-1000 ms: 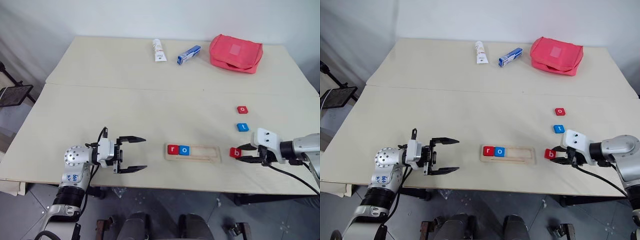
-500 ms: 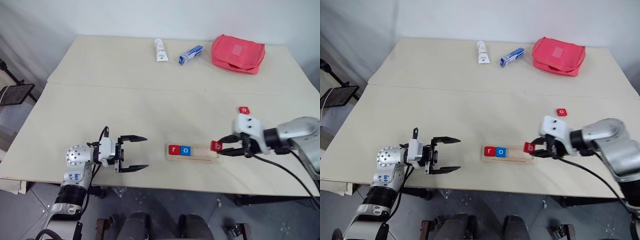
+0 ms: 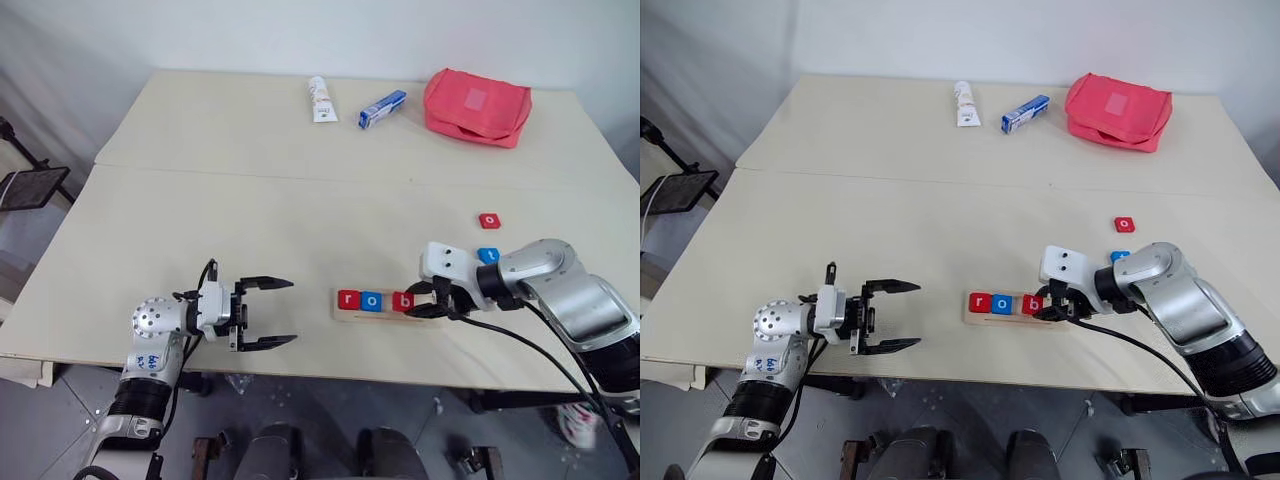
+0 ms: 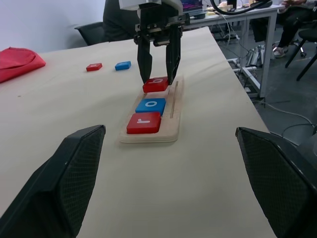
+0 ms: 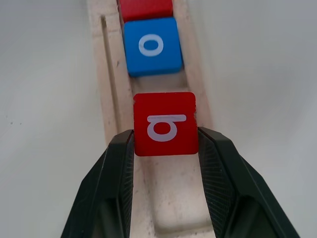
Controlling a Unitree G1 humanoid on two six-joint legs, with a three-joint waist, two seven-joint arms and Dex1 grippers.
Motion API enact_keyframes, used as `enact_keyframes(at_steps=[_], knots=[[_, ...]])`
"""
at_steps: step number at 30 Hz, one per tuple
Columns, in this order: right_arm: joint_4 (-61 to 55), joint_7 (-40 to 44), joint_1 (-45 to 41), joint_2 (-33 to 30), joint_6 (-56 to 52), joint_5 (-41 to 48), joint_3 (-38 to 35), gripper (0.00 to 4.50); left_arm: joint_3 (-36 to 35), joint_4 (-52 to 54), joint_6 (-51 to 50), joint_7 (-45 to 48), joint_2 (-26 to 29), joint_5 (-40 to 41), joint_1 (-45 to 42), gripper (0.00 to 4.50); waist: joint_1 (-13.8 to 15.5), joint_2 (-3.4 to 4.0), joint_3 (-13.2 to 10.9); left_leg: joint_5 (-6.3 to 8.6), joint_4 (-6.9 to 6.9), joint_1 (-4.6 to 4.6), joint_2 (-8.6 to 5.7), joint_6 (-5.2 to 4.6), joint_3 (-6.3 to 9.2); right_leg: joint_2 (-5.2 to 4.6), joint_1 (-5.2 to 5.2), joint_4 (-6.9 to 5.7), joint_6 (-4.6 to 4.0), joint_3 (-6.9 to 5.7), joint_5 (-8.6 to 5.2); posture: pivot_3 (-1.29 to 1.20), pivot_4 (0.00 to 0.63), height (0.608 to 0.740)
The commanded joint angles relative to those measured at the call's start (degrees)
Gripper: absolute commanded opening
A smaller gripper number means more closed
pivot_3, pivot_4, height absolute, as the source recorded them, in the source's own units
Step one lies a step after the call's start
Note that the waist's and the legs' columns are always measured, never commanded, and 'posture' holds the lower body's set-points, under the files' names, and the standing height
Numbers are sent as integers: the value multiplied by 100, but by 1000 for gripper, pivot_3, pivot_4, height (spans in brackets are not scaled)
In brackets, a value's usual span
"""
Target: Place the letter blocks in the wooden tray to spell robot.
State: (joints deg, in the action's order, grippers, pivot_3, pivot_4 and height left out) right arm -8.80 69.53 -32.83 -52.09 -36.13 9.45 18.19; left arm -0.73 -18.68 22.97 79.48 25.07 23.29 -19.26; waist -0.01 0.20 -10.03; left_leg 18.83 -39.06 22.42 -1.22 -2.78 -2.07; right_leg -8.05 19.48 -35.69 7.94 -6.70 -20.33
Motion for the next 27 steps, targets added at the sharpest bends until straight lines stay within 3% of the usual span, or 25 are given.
enact_keyframes(at_steps=[1, 11, 20, 24, 27], knots=[[-26, 13, -127, 77, 69, -86, 30, 1462, -33, 208, 16, -85, 38, 68, 87, 4500, -6, 0, 0, 0, 0, 0, 0, 0, 0, 0, 0, 0, 0, 0, 0, 0, 150, 740], [-33, 115, -226, 225, 70, -152, 164, 1462, -23, 242, 43, -189, 36, 53, 155, 4500, -5, 0, 0, 0, 0, 0, 0, 0, 0, 1, 1, 0, 0, 0, 0, 0, 150, 740], [25, 114, -318, 210, 120, -263, 139, 4482, -10, 189, 67, -225, 18, 45, 119, 4500, -5, 0, 0, 0, 0, 0, 0, 0, 0, 1, 1, -1, 0, 0, 0, 0, 150, 740], [-336, 209, -261, 45, -105, 5, -153, 4482, 10, 121, 81, -228, -15, 30, 46, 4500, -4, 0, 0, 0, 0, 0, 0, 0, 0, 1, 2, -1, 0, -1, 0, 0, 150, 740], [-618, 294, -25, -93, -259, 300, -394, 3838, 23, 75, 82, -212, -23, 27, 6, 4500, 5, 0, 0, 0, 0, 1, 0, 0, 2, 1, 1, -1, 0, -1, 0, 0, 150, 740]])
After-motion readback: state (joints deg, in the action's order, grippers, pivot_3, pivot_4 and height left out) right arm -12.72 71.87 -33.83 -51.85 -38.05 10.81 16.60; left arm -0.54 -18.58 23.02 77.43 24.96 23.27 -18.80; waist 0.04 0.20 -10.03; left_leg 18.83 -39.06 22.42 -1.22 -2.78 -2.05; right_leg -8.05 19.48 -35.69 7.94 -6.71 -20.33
